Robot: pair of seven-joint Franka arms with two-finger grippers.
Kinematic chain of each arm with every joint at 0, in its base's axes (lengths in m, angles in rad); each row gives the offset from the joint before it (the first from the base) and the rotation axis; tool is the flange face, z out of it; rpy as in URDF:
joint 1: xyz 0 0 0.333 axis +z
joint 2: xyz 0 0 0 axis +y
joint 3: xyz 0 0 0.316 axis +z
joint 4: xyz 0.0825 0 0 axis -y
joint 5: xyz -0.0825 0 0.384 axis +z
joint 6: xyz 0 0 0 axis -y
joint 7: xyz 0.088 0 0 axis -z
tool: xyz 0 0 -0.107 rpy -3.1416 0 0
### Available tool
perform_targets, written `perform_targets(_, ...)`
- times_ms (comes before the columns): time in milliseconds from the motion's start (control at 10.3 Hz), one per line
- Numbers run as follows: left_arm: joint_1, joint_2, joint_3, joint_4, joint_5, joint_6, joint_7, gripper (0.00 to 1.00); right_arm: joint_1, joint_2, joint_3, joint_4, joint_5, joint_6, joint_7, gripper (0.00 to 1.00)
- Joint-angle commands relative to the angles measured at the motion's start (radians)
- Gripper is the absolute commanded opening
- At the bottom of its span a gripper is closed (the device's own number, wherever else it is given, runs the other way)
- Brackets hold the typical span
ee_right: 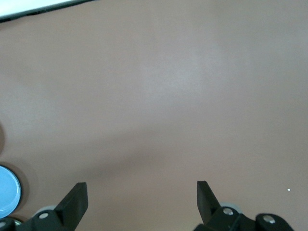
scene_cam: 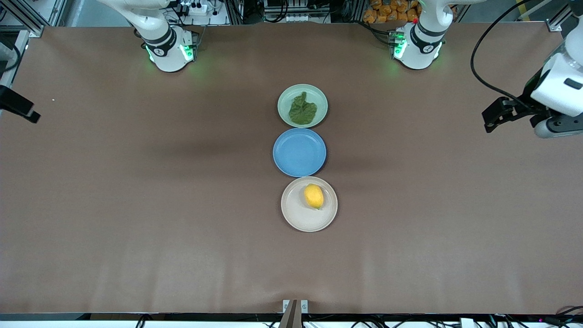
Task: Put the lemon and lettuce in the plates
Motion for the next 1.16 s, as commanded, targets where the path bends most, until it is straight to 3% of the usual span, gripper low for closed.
perform_targets(0,0.010,-0.041,0.032,-0.030,-0.026,-0.014,0.038,1.00,0.013,0.005,-0.015,0.020,0.013,-0.014,0.002,1.00)
perform_targets(291,0.010,-0.067,0.066,-0.032,-0.027,-0.030,0.090,1.00,0.040,0.005,-0.007,0.015,0.020,-0.036,0.003,1.00)
perform_targets(582,0.010,-0.069,0.067,-0.044,-0.055,-0.045,0.086,1.00,0.063,0.013,-0.005,-0.018,0.019,0.026,0.003,1.00)
perform_targets(776,0.004,-0.066,0.067,-0.055,-0.120,-0.039,0.075,1.00,0.062,0.013,0.024,-0.022,0.014,0.021,0.003,1.00)
perform_targets(1067,-0.002,-0.107,0.061,-0.120,-0.147,-0.015,0.084,1.00,0.059,0.016,0.044,-0.029,0.014,0.026,0.003,1.00)
